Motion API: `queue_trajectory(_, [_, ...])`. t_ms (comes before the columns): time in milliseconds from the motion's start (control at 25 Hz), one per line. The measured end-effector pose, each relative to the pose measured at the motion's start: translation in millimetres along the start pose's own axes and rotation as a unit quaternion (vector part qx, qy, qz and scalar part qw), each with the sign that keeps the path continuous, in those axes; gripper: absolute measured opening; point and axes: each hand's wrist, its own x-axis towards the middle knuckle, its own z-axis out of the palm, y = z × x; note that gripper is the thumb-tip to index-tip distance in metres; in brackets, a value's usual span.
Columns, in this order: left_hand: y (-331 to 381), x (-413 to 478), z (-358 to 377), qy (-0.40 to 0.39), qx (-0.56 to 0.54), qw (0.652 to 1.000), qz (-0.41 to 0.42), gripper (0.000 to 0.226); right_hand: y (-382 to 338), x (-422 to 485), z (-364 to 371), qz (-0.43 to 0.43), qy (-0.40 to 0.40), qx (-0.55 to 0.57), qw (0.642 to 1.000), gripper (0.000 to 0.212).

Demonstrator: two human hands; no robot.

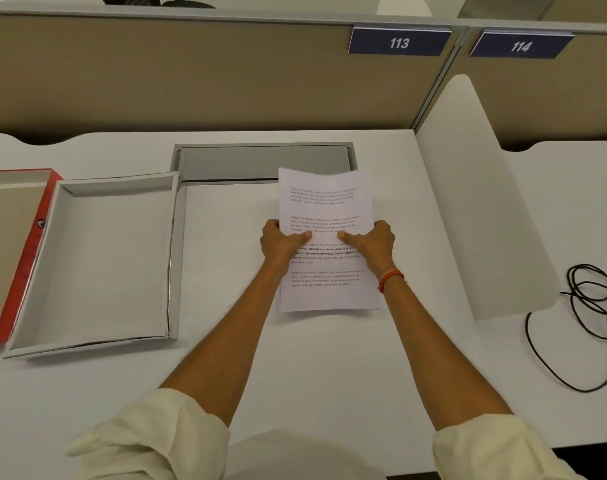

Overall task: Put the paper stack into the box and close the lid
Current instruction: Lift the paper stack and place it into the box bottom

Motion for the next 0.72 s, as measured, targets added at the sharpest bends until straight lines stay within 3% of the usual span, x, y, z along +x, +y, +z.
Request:
queue_trajectory(160, [29, -9, -11, -0.003, -0.074, 0.993, 0.093, 0.052, -33, -14, -13, -0.099, 0.057, 0.055, 0.992, 0.068])
queue_trajectory(400, [54, -22, -20, 0.004, -0.120, 0.962, 0.245, 0.060, -56, -32, -20, -0.220, 0.083, 0.167, 0.957, 0.061])
queue_trajectory(720, [26, -15, -18, -0.018, -0.112, 0.951, 0.288, 0.066, -26, -31, -7, -0.219, 0.078, 0.225, 0.946, 0.071])
